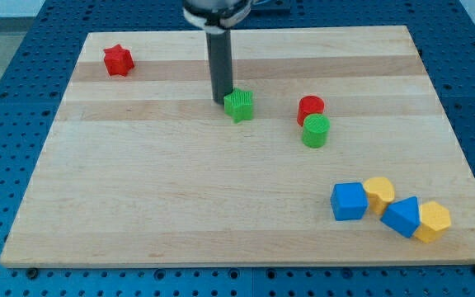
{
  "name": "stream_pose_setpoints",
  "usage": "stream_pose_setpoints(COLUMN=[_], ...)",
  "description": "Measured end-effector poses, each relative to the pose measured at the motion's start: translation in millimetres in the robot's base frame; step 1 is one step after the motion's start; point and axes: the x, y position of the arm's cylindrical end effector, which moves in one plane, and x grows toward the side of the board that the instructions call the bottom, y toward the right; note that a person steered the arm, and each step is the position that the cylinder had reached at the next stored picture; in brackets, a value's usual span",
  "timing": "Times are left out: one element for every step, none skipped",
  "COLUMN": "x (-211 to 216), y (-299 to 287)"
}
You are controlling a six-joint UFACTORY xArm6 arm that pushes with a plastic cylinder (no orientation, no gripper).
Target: Point your arm at the bottom center
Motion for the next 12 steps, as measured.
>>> stream_pose_setpoints(x=[3,9,88,186,239,239,239,239,239,239,238,239], y=[0,-10,-68,-91,-79,-67,-21,-8,-7,-6,-5,-5])
